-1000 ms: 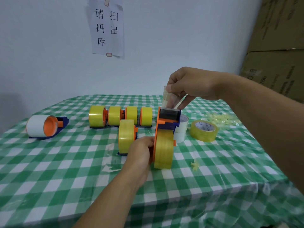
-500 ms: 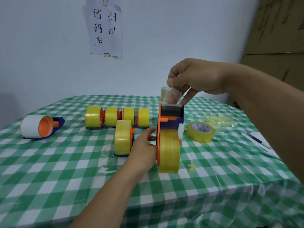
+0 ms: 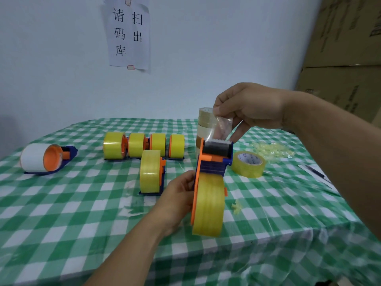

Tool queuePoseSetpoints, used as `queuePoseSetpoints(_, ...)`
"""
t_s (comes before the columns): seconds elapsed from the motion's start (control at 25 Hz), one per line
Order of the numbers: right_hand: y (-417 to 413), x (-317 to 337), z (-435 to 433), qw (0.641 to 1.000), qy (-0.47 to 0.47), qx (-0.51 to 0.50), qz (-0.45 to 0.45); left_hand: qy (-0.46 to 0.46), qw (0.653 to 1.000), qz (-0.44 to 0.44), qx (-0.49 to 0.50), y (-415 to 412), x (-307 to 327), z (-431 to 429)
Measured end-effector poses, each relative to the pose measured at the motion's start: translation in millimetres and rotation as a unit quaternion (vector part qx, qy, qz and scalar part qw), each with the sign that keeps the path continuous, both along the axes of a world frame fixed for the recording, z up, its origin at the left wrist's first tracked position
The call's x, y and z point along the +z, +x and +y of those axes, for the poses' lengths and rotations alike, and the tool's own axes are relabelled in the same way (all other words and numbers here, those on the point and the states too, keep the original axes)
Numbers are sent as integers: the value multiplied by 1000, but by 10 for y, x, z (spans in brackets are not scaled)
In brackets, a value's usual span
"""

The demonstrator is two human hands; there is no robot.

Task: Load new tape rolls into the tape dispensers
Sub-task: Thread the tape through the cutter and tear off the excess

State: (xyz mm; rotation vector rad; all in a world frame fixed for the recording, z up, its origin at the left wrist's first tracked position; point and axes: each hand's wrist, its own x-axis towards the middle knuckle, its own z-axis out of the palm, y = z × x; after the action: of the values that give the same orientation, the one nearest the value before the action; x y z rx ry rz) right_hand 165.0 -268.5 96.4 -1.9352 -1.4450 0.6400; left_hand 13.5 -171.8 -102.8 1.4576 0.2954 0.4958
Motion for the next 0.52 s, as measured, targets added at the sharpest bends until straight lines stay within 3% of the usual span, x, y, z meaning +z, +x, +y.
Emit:
queuePoseSetpoints(0.2,49,-112,15,999,3,-10,40,2,1000,-4,-12,-2,-75,63)
queuePoseSetpoints(0.52,62,-232,78,999,12,-17,31,32,998,35,-32,14,-50,173)
